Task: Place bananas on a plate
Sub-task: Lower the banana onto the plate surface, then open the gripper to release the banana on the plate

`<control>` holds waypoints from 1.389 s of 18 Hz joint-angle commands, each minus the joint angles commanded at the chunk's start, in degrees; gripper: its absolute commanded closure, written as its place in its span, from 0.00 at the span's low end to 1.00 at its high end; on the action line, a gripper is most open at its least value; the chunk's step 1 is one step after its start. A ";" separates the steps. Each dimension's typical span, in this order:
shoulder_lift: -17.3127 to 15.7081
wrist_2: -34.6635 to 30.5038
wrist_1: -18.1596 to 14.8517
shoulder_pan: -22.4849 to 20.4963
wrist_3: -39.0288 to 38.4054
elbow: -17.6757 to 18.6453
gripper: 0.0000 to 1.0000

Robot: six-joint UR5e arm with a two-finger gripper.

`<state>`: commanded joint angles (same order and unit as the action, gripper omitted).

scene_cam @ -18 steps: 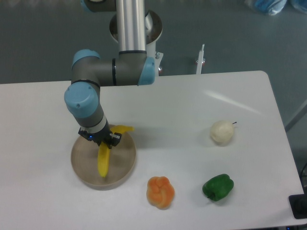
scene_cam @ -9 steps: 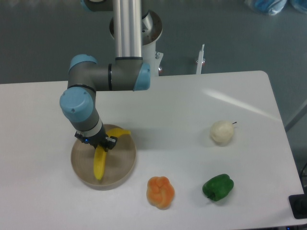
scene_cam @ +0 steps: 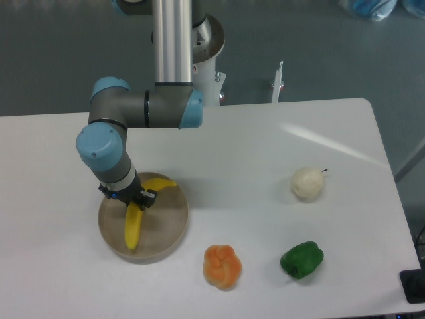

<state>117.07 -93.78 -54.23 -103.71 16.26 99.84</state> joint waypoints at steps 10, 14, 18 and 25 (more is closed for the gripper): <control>0.18 0.00 0.18 0.00 0.09 0.00 0.65; 0.26 0.00 0.18 0.00 0.09 -0.35 0.52; -0.17 0.00 0.26 -0.09 0.18 -0.44 0.26; -1.66 -3.25 -0.09 -1.75 0.97 -2.11 0.00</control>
<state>115.41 -97.03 -54.32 -105.46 17.23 97.74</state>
